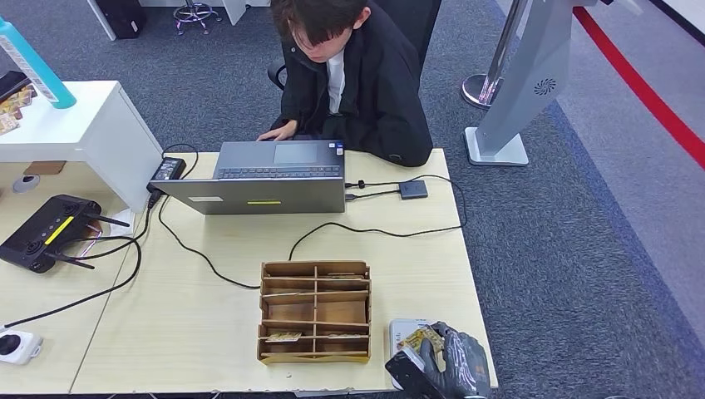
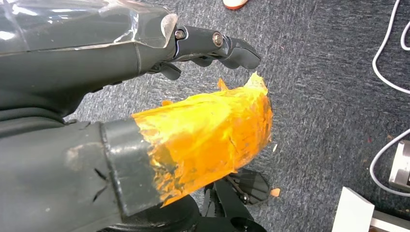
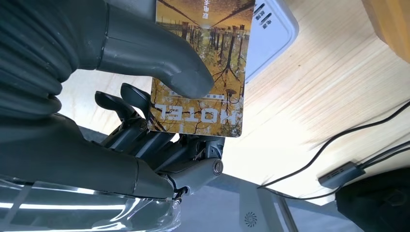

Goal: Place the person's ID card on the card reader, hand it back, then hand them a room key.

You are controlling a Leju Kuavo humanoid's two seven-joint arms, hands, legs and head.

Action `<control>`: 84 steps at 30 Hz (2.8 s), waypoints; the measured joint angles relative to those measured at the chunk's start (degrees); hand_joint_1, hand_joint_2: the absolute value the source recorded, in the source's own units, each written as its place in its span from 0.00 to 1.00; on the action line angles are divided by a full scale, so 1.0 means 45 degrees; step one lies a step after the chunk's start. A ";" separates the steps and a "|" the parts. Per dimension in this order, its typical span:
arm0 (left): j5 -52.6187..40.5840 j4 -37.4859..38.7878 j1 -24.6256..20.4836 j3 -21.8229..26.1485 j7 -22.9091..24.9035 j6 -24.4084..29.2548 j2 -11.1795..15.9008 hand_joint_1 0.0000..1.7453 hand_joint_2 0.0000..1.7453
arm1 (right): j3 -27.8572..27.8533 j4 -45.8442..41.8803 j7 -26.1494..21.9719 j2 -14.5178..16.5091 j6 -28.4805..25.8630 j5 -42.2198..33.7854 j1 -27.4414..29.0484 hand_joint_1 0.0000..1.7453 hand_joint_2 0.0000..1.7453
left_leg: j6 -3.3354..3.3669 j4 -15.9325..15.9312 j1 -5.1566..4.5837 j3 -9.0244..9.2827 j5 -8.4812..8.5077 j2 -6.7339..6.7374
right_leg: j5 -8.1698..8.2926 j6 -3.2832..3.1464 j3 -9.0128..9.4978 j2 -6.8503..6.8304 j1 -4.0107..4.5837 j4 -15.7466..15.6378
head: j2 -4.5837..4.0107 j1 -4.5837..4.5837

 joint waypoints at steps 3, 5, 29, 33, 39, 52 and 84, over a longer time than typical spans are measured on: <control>-0.0001 0.0019 -0.0004 0.0000 0.0041 0.0000 -0.0005 0.00 0.00 | 0.0000 0.0004 0.0074 0.0001 -0.0002 0.0145 -0.0001 1.00 1.00 | 0.0000 0.0000 0.0000 0.0000 0.0000 0.0000 | 0.0000 0.0000 0.0000 0.0000 0.0000 0.0000 | 0.0000 0.0001; -0.0002 0.0029 -0.0007 0.0000 0.0066 0.0001 -0.0007 0.00 0.00 | 0.0000 0.0005 0.0113 0.0004 -0.0010 0.0245 -0.0001 1.00 1.00 | 0.0000 0.0000 0.0000 0.0000 0.0000 0.0000 | 0.0000 0.0000 0.0000 0.0000 0.0000 0.0000 | 0.0000 0.0001; -0.0010 0.0043 -0.0009 0.0000 0.0126 0.0024 -0.0017 0.00 0.00 | -0.0133 0.0029 0.0458 0.0098 -0.0081 0.1013 0.0001 1.00 1.00 | 0.0000 0.0000 0.0000 0.0004 0.0000 0.0000 | 0.0001 0.0000 0.0003 0.0000 0.0000 0.0000 | 0.0000 0.0000; -0.0011 0.0044 -0.0010 0.0000 0.0126 0.0024 -0.0019 0.00 0.00 | -0.0169 0.0029 0.0458 0.0103 -0.0083 0.1014 0.0001 1.00 1.00 | 0.0000 0.0000 0.0000 0.0004 0.0000 0.0000 | 0.0001 0.0000 0.0004 0.0000 0.0000 0.0000 | 0.0000 0.0001; -0.0011 0.0044 -0.0011 -0.0004 0.0117 0.0022 -0.0021 0.00 0.00 | -0.0231 0.0028 0.0458 0.0107 -0.0130 0.1264 0.0002 1.00 1.00 | 0.0000 0.0000 0.0000 0.0005 0.0000 0.0000 | 0.0001 0.0000 0.0004 0.0000 0.0000 0.0000 | 0.0000 0.0000; -0.0019 0.0044 -0.0012 -0.0072 -0.0108 -0.0222 -0.0014 0.00 0.00 | -0.0432 -0.0802 -0.0256 0.0266 -0.0939 0.2768 0.0017 1.00 1.00 | 0.0000 0.0001 -0.0001 0.0002 0.0001 0.0000 | 0.0001 0.0000 0.0003 0.0001 -0.0001 0.0000 | 0.0000 0.0001; -0.0157 0.0053 -0.0063 -0.0878 -0.0395 -0.0418 -0.0024 0.00 0.00 | 0.0786 -0.3742 -0.4222 0.0629 -0.2742 0.4532 -0.2958 1.00 1.00 | 0.0003 0.0000 -0.0001 0.0002 0.0006 -0.0002 | 0.0005 -0.0003 0.0005 0.0000 -0.0001 0.0002 | 0.0000 0.0001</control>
